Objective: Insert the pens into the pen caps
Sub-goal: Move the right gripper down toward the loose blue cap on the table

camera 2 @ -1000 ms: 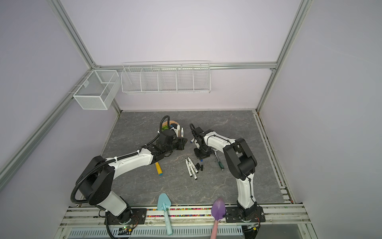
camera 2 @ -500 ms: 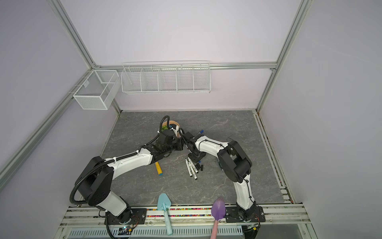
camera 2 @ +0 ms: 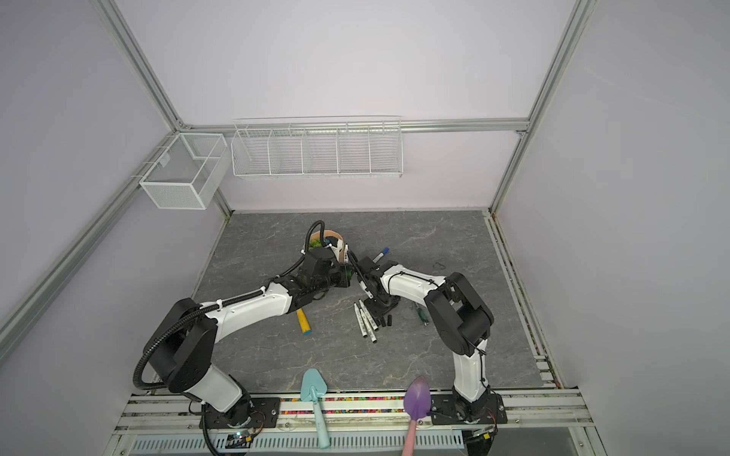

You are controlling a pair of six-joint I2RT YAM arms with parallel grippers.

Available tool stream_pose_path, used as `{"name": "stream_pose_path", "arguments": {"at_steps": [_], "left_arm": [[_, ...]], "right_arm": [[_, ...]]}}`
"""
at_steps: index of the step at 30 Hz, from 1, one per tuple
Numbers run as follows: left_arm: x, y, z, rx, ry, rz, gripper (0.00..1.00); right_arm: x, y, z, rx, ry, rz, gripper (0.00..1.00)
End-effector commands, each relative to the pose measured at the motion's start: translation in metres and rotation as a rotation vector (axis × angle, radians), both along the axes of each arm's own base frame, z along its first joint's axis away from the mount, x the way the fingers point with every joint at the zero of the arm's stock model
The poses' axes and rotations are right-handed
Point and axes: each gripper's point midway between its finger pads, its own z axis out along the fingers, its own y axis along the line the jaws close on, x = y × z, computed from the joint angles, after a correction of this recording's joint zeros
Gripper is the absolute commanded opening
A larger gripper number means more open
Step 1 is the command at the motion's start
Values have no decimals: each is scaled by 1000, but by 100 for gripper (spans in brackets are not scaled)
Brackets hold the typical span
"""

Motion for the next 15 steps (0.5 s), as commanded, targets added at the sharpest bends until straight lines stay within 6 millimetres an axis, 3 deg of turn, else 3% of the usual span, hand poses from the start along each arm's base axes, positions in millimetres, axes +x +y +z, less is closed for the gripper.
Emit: {"name": "stream_pose_path", "arguments": {"at_steps": [1, 15], "left_arm": [[4, -10, 14, -35, -26, -19, 0], [6, -11, 13, -28, -27, -17, 0]], "right_arm": [[5, -13, 3, -2, -6, -66, 40], [37, -40, 6, -75, -61, -170, 37]]}}
